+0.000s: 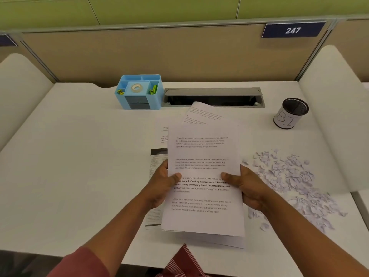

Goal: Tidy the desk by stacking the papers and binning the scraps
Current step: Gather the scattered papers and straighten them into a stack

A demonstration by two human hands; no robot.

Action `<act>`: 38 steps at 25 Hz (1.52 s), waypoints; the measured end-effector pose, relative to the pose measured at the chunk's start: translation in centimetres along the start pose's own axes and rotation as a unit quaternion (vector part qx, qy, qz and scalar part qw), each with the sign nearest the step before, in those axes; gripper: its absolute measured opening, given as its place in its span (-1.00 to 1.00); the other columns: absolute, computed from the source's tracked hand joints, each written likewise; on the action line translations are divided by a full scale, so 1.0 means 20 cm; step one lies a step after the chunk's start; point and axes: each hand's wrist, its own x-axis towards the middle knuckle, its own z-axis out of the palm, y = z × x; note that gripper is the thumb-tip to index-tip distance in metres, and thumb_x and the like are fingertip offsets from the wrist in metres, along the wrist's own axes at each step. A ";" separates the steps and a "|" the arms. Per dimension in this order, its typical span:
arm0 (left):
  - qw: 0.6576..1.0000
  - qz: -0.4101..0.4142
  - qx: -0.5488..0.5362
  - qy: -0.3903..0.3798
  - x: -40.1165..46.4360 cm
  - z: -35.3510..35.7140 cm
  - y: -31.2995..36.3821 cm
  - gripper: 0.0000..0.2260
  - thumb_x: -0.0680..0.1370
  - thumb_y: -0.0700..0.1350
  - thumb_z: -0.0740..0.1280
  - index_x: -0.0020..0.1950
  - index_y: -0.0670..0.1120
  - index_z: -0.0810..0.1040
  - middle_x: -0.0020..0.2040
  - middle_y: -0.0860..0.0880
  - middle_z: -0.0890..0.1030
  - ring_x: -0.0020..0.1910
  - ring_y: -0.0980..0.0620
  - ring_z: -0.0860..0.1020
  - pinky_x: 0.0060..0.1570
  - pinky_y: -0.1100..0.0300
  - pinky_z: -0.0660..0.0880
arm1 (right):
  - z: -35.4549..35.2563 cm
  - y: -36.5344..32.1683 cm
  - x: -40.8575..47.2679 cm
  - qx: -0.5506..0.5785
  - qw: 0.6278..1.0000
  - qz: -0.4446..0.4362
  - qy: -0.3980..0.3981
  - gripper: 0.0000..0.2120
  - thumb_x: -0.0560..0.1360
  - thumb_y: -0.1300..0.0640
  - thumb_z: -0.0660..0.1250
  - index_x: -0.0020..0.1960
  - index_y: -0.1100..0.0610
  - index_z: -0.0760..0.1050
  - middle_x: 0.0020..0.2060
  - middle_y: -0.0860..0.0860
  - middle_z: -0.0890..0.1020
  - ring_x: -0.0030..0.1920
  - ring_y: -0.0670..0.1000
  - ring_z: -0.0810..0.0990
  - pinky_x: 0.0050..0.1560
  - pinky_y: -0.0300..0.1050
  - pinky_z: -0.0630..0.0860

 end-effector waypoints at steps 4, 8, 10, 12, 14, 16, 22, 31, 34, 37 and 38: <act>0.996 -0.059 0.057 0.032 0.02 0.01 -0.05 -0.69 0.62 -0.22 0.36 0.32 0.02 0.45 0.23 -0.05 0.67 0.15 -0.08 0.67 0.13 -0.09 0.61 | -0.04 0.07 0.04 -0.031 0.998 -0.011 0.052 -0.62 0.54 0.30 0.39 0.34 0.16 0.51 0.13 0.17 0.70 0.10 0.25 0.70 0.13 0.28 0.62; 0.905 -0.116 0.266 0.313 0.05 -0.03 -0.11 -0.55 0.55 0.02 0.43 0.38 0.02 0.37 0.35 -0.06 0.44 0.31 -0.11 0.43 0.14 0.00 0.47 | -0.12 0.10 0.08 -0.037 0.996 0.008 0.078 -0.63 0.55 0.33 0.37 0.34 0.16 0.52 0.12 0.19 0.70 0.10 0.29 0.69 0.16 0.38 0.57; 0.858 -0.150 0.374 0.318 0.03 -0.06 -0.15 -0.30 0.44 0.17 0.51 0.44 0.00 0.27 0.35 -0.09 0.32 0.36 -0.15 0.32 0.19 -0.08 0.42 | -0.13 0.12 0.09 -0.034 0.996 0.013 0.082 -0.62 0.55 0.33 0.37 0.35 0.16 0.52 0.13 0.19 0.70 0.10 0.29 0.69 0.16 0.37 0.57; 0.844 -0.154 0.411 0.308 0.04 -0.07 -0.16 -0.20 0.35 0.16 0.59 0.42 -0.01 0.24 0.33 -0.10 0.28 0.33 -0.17 0.32 0.14 -0.08 0.44 | -0.13 0.13 0.10 -0.033 0.995 0.014 0.093 -0.63 0.55 0.34 0.37 0.34 0.16 0.52 0.11 0.18 0.71 0.08 0.27 0.70 0.12 0.33 0.60; 0.863 -0.135 0.371 0.315 0.05 -0.07 -0.17 -0.19 0.32 0.03 0.64 0.40 -0.04 0.24 0.31 -0.11 0.30 0.28 -0.17 0.40 0.06 -0.04 0.50 | -0.13 0.13 0.11 -0.035 0.994 0.011 0.101 -0.64 0.55 0.34 0.37 0.32 0.15 0.54 0.08 0.16 0.72 0.06 0.25 0.71 0.07 0.27 0.64; 0.890 -0.109 0.310 0.317 0.06 -0.08 -0.17 -0.27 0.34 -0.12 0.63 0.35 -0.07 0.27 0.27 -0.08 0.41 0.13 -0.09 0.50 -0.05 0.07 0.49 | -0.13 0.13 0.11 -0.036 0.994 0.010 0.104 -0.65 0.56 0.34 0.37 0.32 0.15 0.54 0.07 0.16 0.72 0.05 0.24 0.72 0.05 0.24 0.65; 0.891 -0.015 0.324 0.317 0.00 -0.27 -0.03 -0.90 0.60 -0.21 0.30 0.06 -0.07 0.57 0.10 -0.11 0.67 -0.04 -0.05 0.59 -0.04 0.18 0.46 | -0.15 0.08 0.11 -0.029 0.993 -0.001 0.111 -0.64 0.55 0.35 0.37 0.32 0.15 0.53 0.08 0.17 0.72 0.05 0.26 0.71 0.04 0.24 0.65; 0.933 0.048 0.237 0.268 -0.12 -0.47 0.53 -0.90 0.64 -0.16 0.35 0.11 -0.08 0.64 0.00 -0.01 0.71 -0.05 -0.06 0.69 0.01 0.05 0.61 | -0.10 0.05 0.09 0.000 0.993 -0.016 0.116 -0.68 0.56 0.36 0.36 0.27 0.15 0.53 0.08 0.17 0.72 0.05 0.25 0.71 0.11 0.30 0.62; 0.964 -0.001 0.184 0.190 -0.08 -0.30 0.44 -0.90 0.63 -0.21 0.36 0.09 -0.12 0.65 0.02 -0.09 0.74 -0.02 -0.11 0.71 0.07 -0.03 0.63 | -0.04 0.05 0.07 0.022 0.995 -0.014 0.095 -0.69 0.56 0.35 0.35 0.28 0.15 0.53 0.10 0.18 0.71 0.08 0.27 0.70 0.15 0.34 0.59; 0.968 -0.011 0.210 0.135 -0.05 -0.09 0.29 -0.90 0.61 -0.19 0.39 0.11 -0.09 0.65 0.04 -0.05 0.73 0.01 -0.06 0.71 0.09 0.02 0.63 | 0.02 0.05 0.03 0.033 0.997 -0.016 0.075 -0.70 0.56 0.30 0.37 0.28 0.18 0.53 0.10 0.21 0.70 0.08 0.29 0.69 0.10 0.31 0.61; 0.965 -0.007 0.227 0.128 -0.05 -0.04 0.25 -0.91 0.61 -0.16 0.40 0.10 -0.06 0.63 0.04 -0.02 0.73 0.00 -0.03 0.70 0.08 0.05 0.62 | 0.04 0.04 0.02 0.030 0.997 -0.023 0.070 -0.70 0.55 0.29 0.38 0.28 0.18 0.55 0.11 0.22 0.70 0.09 0.29 0.69 0.10 0.31 0.62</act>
